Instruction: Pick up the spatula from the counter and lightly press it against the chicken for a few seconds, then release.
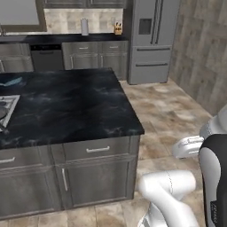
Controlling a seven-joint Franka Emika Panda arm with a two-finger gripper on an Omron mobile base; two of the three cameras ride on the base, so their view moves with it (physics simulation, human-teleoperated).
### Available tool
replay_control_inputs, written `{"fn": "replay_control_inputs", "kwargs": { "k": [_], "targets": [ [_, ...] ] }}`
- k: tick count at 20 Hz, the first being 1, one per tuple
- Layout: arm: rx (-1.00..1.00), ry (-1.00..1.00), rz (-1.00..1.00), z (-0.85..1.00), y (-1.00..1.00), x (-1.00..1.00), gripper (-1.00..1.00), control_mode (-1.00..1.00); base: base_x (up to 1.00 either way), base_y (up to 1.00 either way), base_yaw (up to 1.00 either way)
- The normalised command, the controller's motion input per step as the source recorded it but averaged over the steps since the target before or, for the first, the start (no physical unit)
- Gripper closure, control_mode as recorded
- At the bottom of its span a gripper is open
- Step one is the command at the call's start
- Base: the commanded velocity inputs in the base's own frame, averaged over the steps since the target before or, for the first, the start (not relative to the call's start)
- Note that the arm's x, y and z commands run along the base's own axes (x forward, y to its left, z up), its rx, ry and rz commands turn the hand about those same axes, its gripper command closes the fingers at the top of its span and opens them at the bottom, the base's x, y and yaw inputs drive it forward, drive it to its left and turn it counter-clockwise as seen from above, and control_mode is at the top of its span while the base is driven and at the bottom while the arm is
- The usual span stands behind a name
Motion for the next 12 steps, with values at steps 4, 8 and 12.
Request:
{"fn": "replay_control_inputs", "kwargs": {
  "k": [4, 8, 12],
  "targets": [
    [0.0, 0.0, 0.0, 0.0, 0.0, 0.0, -1.0, 1.0, -0.09, -1.0, 0.0],
    [0.0, 0.0, 0.0, 0.0, 0.0, 0.0, -1.0, 1.0, -0.04, -1.0, 0.0],
    [0.0, 0.0, 0.0, 0.0, 0.0, 0.0, -1.0, 1.0, 0.0, -0.98, 0.0]
  ]
}}
